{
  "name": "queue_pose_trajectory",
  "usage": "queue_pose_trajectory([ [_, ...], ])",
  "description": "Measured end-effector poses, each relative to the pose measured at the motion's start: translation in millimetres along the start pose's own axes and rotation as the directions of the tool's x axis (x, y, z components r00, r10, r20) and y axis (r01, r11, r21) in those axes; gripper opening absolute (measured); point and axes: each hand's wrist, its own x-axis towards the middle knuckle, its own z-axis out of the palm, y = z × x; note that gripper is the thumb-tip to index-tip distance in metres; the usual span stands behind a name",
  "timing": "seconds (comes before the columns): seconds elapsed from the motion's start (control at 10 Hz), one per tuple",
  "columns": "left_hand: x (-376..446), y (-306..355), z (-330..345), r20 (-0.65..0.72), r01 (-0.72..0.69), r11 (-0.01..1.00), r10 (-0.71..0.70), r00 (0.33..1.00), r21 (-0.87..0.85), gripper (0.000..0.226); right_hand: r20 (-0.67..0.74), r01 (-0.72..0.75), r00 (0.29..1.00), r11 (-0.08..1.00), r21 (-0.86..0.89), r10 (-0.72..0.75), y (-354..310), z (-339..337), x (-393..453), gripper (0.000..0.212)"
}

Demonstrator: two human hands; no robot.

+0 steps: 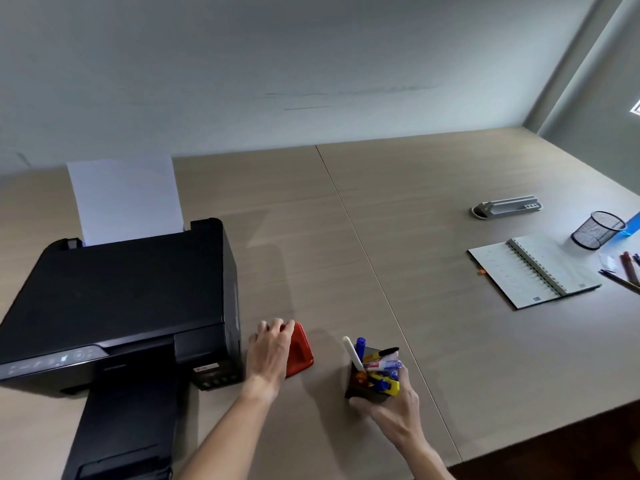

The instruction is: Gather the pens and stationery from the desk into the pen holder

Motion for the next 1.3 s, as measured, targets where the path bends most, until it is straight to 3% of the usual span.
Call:
queue_pose_trajectory([
  [0.1, 6, -7, -1, -0.017, -0.006, 1.0, 0.006, 1.0, -0.009, 0.051, -0.058, -0.005, 0.998, 1.0, 0.004, 0.006, -4, 14, 4, 0.081],
  [0.4, 16, -11, -3, -0.023, 0.038, 0.999, -0.039, 0.999, -0.039, 0.045, 0.052, 0.005, 0.999, 0.999, 0.044, -0.008, -22, 36, 56, 0.057],
  [0.6, 19, -11, -2, -0.023, 0.045, 0.998, -0.046, 0.999, -0.034, 0.042, 0.156, 0.05, 0.987, 0.999, -0.006, -0.049, -25, 43, 87, 0.057],
  [0.9, 20, -11, -1, -0.048, 0.039, 0.999, -0.041, 0.998, -0.036, 0.044, 0.191, 0.081, 0.979, 0.995, -0.062, -0.068, -19, 48, 100, 0.064],
  [1.1, 16, -12, 4, -0.078, -0.015, 1.0, 0.013, 0.997, -0.018, 0.055, 0.184, 0.101, 0.979, 0.991, -0.092, -0.083, -19, 42, 96, 0.071],
  [1.2, 5, -18, 14, -0.115, -0.082, 0.997, 0.082, 0.99, 0.001, 0.086, 0.196, 0.132, 0.975, 0.985, -0.107, -0.109, -16, 38, 93, 0.073],
  [1.3, -10, -25, 30, -0.129, -0.067, 0.997, 0.07, 0.989, 0.026, 0.1, 0.188, 0.08, 0.98, 0.994, -0.077, -0.064, -18, 33, 87, 0.076],
])
